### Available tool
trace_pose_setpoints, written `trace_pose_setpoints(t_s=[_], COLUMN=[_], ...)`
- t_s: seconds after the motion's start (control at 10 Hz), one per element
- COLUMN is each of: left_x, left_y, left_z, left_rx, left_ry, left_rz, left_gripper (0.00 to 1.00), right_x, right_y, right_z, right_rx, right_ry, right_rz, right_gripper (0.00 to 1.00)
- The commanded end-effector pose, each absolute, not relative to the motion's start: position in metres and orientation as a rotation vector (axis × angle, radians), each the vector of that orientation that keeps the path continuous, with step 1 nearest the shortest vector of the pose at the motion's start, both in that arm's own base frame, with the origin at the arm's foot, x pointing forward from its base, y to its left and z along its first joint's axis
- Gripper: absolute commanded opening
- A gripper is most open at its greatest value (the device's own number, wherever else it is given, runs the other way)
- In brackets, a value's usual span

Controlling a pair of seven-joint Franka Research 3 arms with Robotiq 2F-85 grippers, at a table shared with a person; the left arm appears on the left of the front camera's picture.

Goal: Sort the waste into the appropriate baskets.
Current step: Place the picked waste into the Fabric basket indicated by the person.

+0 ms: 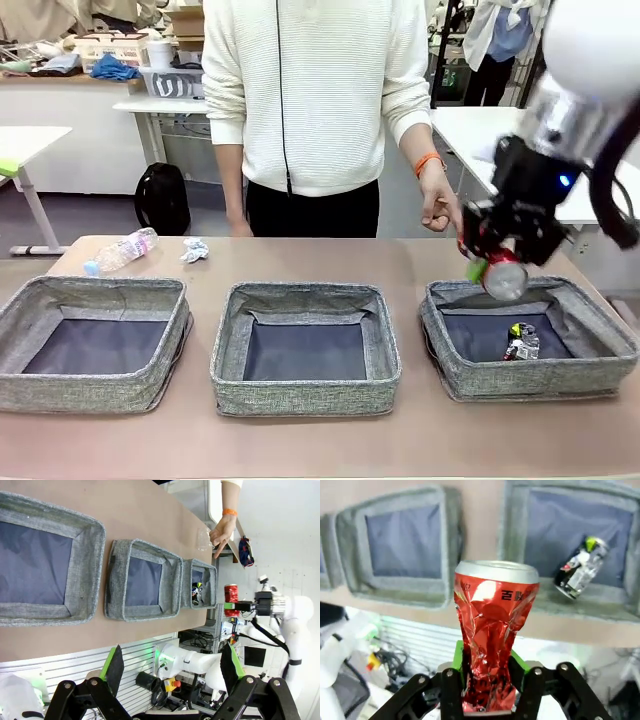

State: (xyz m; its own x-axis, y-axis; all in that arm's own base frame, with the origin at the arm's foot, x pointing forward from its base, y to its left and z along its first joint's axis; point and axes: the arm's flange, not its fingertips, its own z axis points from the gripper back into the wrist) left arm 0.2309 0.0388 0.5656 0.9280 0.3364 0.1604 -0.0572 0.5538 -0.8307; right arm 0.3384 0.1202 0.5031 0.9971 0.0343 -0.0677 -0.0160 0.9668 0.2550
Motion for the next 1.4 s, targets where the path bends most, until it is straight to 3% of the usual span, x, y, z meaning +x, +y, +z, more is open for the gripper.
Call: trace_pose_setpoints(t_s=[0.0,0.3,0.8,0.9,1.1,1.3], left_x=[0.232,0.232,0.232,0.232,0.232,0.232], left_y=[0.039,0.039,0.039,0.039,0.039,0.039], left_z=[0.565,0.565,0.565,0.565,0.565,0.565], left_rx=[-0.975,-0.975,-0.975,-0.975,-0.975,-0.975], left_ry=[-0.329,-0.329,-0.329,-0.329,-0.329,-0.329], left_rz=[0.219,0.219,0.219,0.219,0.219,0.219], left_gripper=[1.00,1.00,1.00,1.00,1.00,1.00], right_x=[0.351,0.365,0.362,0.362,0.364,0.364], right_y=[0.081,0.049,0.041,0.042,0.043,0.043], right_z=[0.460,0.424,0.410,0.410,0.414,0.416], right_rx=[0.334,0.364,0.378,0.397,0.418,0.432], right_ry=[0.057,0.045,0.053,0.050,0.033,0.025], right_rz=[-0.086,-0.313,-0.360,-0.367,-0.363,-0.370], right_gripper=[0.34,0.34,0.34,0.91,1.00,1.00])
